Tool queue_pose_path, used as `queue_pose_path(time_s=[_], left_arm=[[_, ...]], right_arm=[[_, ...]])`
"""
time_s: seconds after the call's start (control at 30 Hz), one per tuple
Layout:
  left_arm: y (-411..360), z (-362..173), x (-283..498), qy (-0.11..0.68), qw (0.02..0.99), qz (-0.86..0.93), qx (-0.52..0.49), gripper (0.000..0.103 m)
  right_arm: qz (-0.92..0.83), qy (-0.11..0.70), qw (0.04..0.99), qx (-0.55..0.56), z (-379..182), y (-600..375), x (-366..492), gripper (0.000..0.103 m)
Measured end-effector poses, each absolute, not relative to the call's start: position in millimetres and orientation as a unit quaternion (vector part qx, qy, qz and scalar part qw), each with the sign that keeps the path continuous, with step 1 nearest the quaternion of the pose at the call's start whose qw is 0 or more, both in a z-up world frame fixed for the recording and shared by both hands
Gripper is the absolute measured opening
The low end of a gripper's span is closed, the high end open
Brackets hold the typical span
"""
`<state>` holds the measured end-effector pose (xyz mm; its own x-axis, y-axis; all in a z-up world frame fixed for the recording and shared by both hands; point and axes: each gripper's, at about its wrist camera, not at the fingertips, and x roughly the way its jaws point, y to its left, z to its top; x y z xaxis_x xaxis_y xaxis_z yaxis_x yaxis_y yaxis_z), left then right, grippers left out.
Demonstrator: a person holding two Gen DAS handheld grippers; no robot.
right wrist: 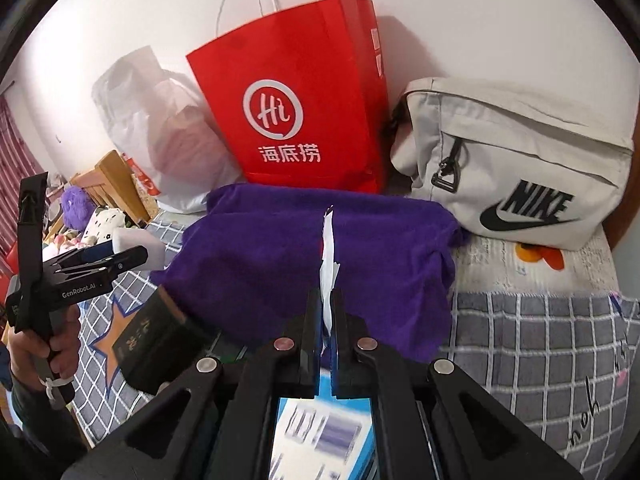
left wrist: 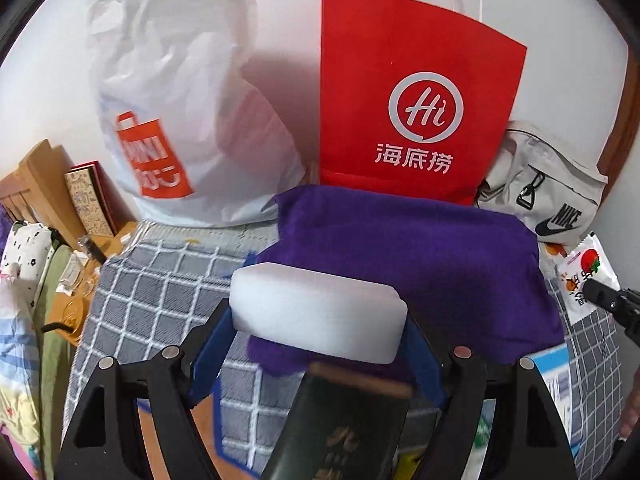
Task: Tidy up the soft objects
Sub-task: 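Carry the foam block and sachet in both tools over the purple towel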
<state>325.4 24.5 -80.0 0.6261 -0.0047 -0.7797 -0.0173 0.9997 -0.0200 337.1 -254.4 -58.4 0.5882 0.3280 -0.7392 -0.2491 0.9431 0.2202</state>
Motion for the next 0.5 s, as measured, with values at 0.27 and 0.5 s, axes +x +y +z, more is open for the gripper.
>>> queue_pose_path(time_s=[0.27, 0.5], left_arm=[[12.6, -91.9, 378.0, 0.443, 0.896, -0.002, -0.025, 0.078], [8.2, -104.3, 420.4, 0.449, 0.893, -0.002, -0.026, 0.078]], right_arm=[[0.169, 0.439, 0.881, 0.052, -75.7, -251.7, 390.0, 0.003], [0.176, 0.471, 0.862, 0.061, -111.3, -253.5, 422.9, 0.003]])
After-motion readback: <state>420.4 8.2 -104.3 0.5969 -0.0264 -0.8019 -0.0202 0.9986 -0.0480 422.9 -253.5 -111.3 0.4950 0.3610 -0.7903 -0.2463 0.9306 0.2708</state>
